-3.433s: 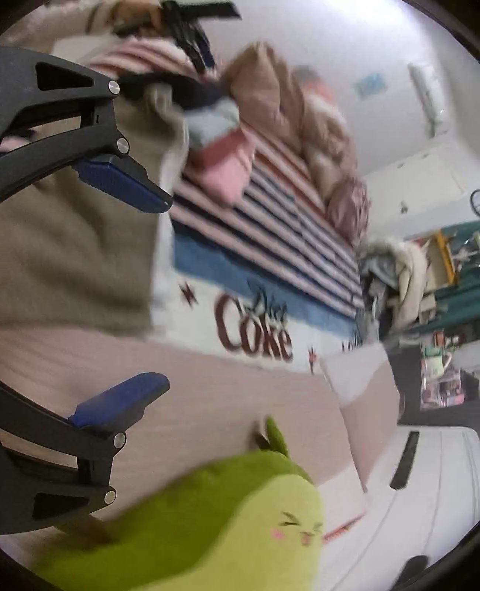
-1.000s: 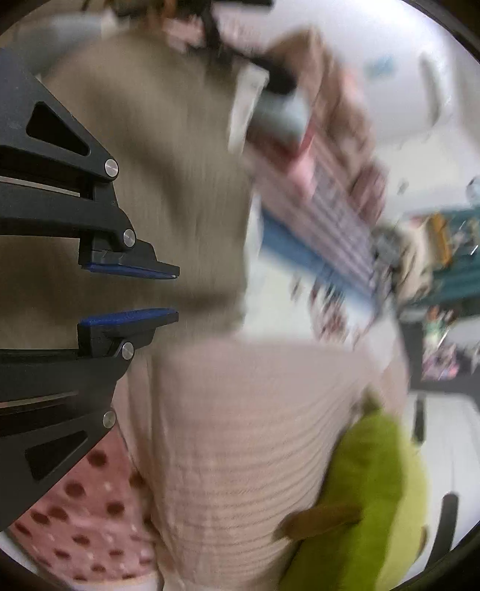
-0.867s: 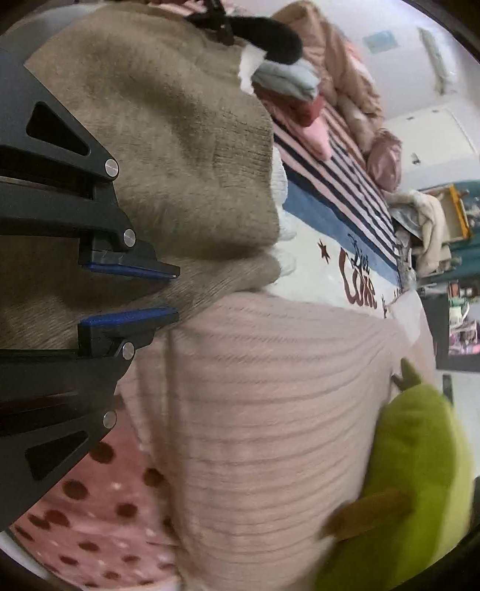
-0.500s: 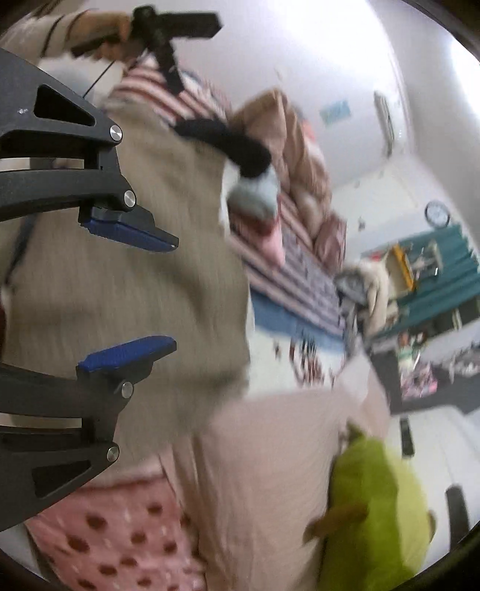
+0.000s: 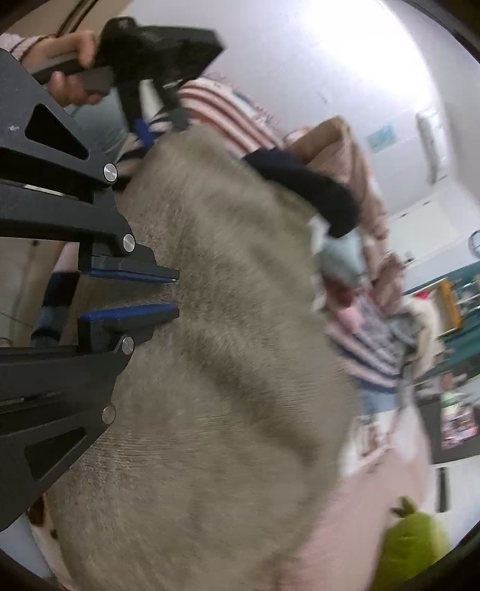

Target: Fold small clothes

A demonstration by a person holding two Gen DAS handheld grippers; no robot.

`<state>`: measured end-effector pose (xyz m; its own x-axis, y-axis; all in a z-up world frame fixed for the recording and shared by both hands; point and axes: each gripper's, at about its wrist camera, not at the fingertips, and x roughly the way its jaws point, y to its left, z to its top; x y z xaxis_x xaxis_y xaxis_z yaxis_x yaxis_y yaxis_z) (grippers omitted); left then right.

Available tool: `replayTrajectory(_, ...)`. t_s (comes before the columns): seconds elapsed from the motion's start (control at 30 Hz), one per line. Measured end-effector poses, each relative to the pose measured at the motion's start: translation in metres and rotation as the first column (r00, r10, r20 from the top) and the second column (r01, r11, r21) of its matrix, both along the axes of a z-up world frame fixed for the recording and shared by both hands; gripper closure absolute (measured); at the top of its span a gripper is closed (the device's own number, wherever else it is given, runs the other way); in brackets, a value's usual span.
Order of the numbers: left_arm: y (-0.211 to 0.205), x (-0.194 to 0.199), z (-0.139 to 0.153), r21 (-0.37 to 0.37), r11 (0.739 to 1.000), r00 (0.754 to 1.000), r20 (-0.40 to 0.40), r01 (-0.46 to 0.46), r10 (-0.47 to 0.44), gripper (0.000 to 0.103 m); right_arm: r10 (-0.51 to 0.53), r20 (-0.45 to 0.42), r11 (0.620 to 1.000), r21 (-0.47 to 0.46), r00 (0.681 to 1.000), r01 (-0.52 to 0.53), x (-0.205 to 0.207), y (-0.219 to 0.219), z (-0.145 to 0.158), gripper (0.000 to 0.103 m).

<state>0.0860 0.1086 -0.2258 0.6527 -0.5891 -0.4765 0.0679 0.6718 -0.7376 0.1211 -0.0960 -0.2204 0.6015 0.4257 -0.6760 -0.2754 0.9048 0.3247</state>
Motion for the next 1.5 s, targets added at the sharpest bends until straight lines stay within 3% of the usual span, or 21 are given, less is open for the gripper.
replayTrajectory(0.1, 0.000, 0.021, 0.000, -0.024, 0.999, 0.999, 0.021, -0.048, 0.048, 0.008, 0.002, -0.008, 1.000, 0.013, 1.000, -0.002, 0.001, -0.001, -0.010, 0.103)
replayTrajectory(0.13, -0.002, 0.029, 0.001, -0.007, 0.998, 0.998, 0.010, -0.063, 0.063, 0.019, 0.000, -0.014, 1.000, 0.015, 1.000, 0.000, 0.002, -0.004, -0.010, 0.103)
replayTrajectory(0.17, -0.004, 0.035, 0.004, 0.017, 0.997, 0.997, 0.000, -0.071, 0.071, 0.038, 0.003, -0.016, 1.000, 0.013, 1.000, -0.002, 0.003, -0.003, -0.009, 0.103)
replayTrajectory(0.27, -0.009, 0.040, 0.021, 0.062, 0.996, 0.996, 0.059, -0.066, 0.062, 0.065, 0.019, -0.023, 0.998, 0.064, 1.000, -0.018, -0.001, -0.015, -0.005, 0.099)
replayTrajectory(0.3, -0.013, 0.042, 0.028, 0.085, 0.995, 0.996, 0.080, -0.055, 0.049, 0.070, 0.025, -0.029, 0.993, 0.114, 0.999, -0.022, -0.003, -0.023, -0.002, 0.099)
replayTrajectory(0.4, -0.034, 0.047, 0.058, 0.200, 0.980, 0.989, 0.145, -0.010, -0.019, 0.076, 0.018, 0.013, 0.980, 0.200, 1.000, -0.021, -0.013, -0.050, 0.014, 0.090)
replayTrajectory(0.5, -0.061, 0.050, 0.091, 0.288, 0.957, 0.970, 0.226, 0.022, -0.091, 0.076, -0.001, 0.099, 0.988, 0.156, 0.995, -0.015, -0.030, -0.078, 0.037, 0.078)
replayTrajectory(0.6, -0.101, 0.056, 0.122, 0.359, 0.930, 0.936, 0.293, 0.081, -0.194, 0.077, -0.079, 0.157, 0.991, 0.120, 0.984, 0.061, -0.049, -0.111, 0.054, 0.078)
replayTrajectory(0.7, -0.150, 0.058, 0.143, 0.403, 0.899, 0.890, 0.329, 0.169, -0.315, 0.077, -0.205, 0.197, 0.972, 0.158, 0.959, 0.175, -0.068, -0.156, 0.067, 0.075)
replayTrajectory(0.8, -0.210, 0.056, 0.154, 0.488, 0.834, 0.829, 0.333, 0.257, -0.450, 0.078, -0.294, 0.223, 0.947, 0.201, 0.929, 0.252, -0.088, -0.191, 0.072, 0.075)
replayTrajectory(0.87, -0.254, 0.050, 0.150, 0.568, 0.762, 0.778, 0.307, 0.312, -0.548, 0.078, -0.333, 0.236, 0.934, 0.215, 0.913, 0.285, -0.101, -0.209, 0.074, 0.075)
replayTrajectory(0.93, -0.294, 0.047, 0.133, 0.621, 0.686, 0.746, 0.232, 0.380, -0.624, 0.078, -0.376, 0.238, 0.918, 0.227, 0.896, 0.325, -0.114, -0.227, 0.073, 0.075)
replayTrajectory(1.03, -0.329, 0.047, 0.099, 0.657, 0.591, 0.710, 0.119, 0.468, -0.695, 0.075, -0.409, 0.225, 0.905, 0.225, 0.884, 0.362, -0.125, -0.245, 0.069, 0.075)
replayTrajectory(1.13, -0.343, 0.039, 0.083, 0.718, 0.538, 0.708, 0.089, 0.442, -0.700, 0.069, -0.419, 0.206, 0.899, 0.230, 0.884, 0.372, -0.127, -0.251, 0.065, 0.075)
replayTrajectory(1.17, -0.345, 0.035, 0.084, 0.729, 0.528, 0.701, 0.094, 0.436, -0.707, 0.056, -0.418, 0.205, 0.899, 0.235, 0.885, 0.370, -0.130, -0.257, 0.063, 0.073)
replayTrajectory(1.23, -0.339, 0.030, 0.090, 0.697, 0.530, 0.676, 0.088, 0.482, -0.732, 0.031, -0.412, 0.211, 0.900, 0.245, 0.887, 0.360, -0.130, -0.258, 0.064, 0.068)
replayTrajectory(1.27, -0.335, 0.027, 0.095, 0.662, 0.539, 0.663, 0.085, 0.520, -0.744, 0.025, -0.408, 0.215, 0.902, 0.246, 0.887, 0.356, -0.124, -0.258, 0.065, 0.067)
replayTrajectory(1.33, -0.320, 0.021, 0.108, 0.613, 0.560, 0.652, 0.094, 0.557, -0.752, 0.025, -0.392, 0.235, 0.910, 0.242, 0.889, 0.337, -0.121, -0.252, 0.071, 0.067)
replayTrajectory(1.4, -0.306, 0.013, 0.118, 0.584, 0.591, 0.664, 0.116, 0.556, -0.739, 0.024, -0.371, 0.269, 0.919, 0.242, 0.889, 0.311, -0.116, -0.245, 0.082, 0.067)
replayTrajectory(1.43, -0.291, 0.010, 0.126, 0.567, 0.620, 0.680, 0.138, 0.542, -0.720, 0.024, -0.360, 0.284, 0.924, 0.241, 0.889, 0.298, -0.116, -0.242, 0.087, 0.065)
replayTrajectory(1.5, -0.271, 0.006, 0.136, 0.553, 0.662, 0.709, 0.170, 0.506, -0.684, 0.024, -0.325, 0.327, 0.937, 0.237, 0.887, 0.256, -0.112, -0.229, 0.103, 0.049)
